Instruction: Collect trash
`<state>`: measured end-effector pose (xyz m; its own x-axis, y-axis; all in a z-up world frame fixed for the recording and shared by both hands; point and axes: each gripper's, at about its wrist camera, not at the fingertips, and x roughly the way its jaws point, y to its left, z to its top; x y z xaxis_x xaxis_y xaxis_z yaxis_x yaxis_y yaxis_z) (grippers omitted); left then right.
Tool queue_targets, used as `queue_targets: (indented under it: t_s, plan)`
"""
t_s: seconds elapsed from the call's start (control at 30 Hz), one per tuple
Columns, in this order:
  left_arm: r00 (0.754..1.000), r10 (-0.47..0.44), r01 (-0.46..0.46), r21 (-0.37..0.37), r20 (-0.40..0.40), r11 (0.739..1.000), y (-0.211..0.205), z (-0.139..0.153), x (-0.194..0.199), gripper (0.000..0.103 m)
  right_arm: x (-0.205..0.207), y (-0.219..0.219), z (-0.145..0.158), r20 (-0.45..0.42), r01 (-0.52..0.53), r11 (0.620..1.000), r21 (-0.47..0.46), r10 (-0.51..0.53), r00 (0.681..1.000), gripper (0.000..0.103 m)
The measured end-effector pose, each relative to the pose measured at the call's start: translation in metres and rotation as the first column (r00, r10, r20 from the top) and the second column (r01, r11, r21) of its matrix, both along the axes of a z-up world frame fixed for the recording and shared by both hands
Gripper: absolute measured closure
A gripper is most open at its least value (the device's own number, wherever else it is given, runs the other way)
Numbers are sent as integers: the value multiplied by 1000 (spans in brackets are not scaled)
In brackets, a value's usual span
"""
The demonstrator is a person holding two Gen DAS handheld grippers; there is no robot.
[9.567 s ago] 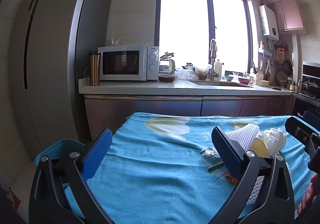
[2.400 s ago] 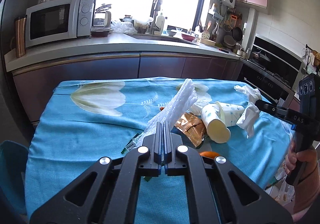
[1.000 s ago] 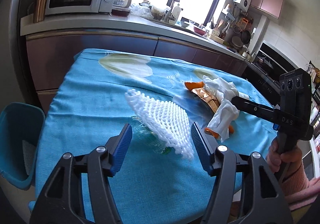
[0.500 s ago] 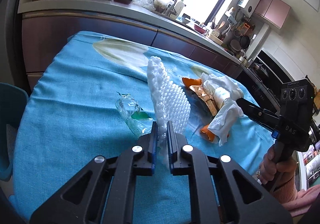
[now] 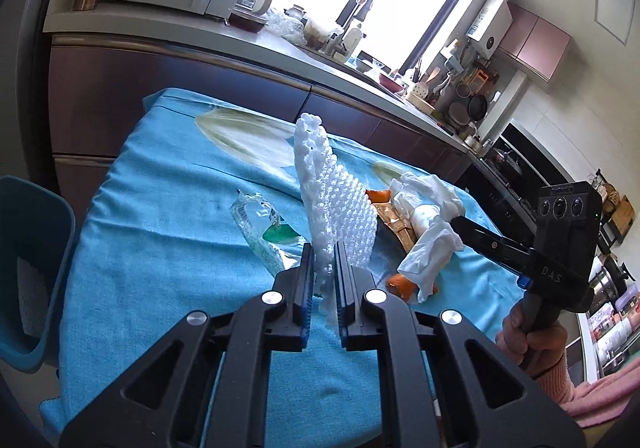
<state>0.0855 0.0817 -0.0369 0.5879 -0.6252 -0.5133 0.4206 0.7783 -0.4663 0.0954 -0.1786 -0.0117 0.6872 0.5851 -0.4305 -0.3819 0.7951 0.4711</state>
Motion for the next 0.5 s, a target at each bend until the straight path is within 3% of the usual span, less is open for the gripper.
queue_targets:
  t_s: [0.17,0.23,0.27,0.5]
  plan:
    - [1000,17,-17,46,-8,999,3,-7,0,93,1,2,-2,-10,0,1000,-6,0,1000,87]
    - [1000,25,-24,83,-17,996,2,-9,1,75,2,2,-2,-12,0,1000,-5,0,1000,87]
    - [998,50,-48,97,-24,994,3,-11,1,51,2,3,-3,-14,-1,1000,-5,1,1000,87]
    - [996,86,-87,160,12,983,6,-13,-3,51,5,5,-9,-31,-7,1000,-1,7,999,87]
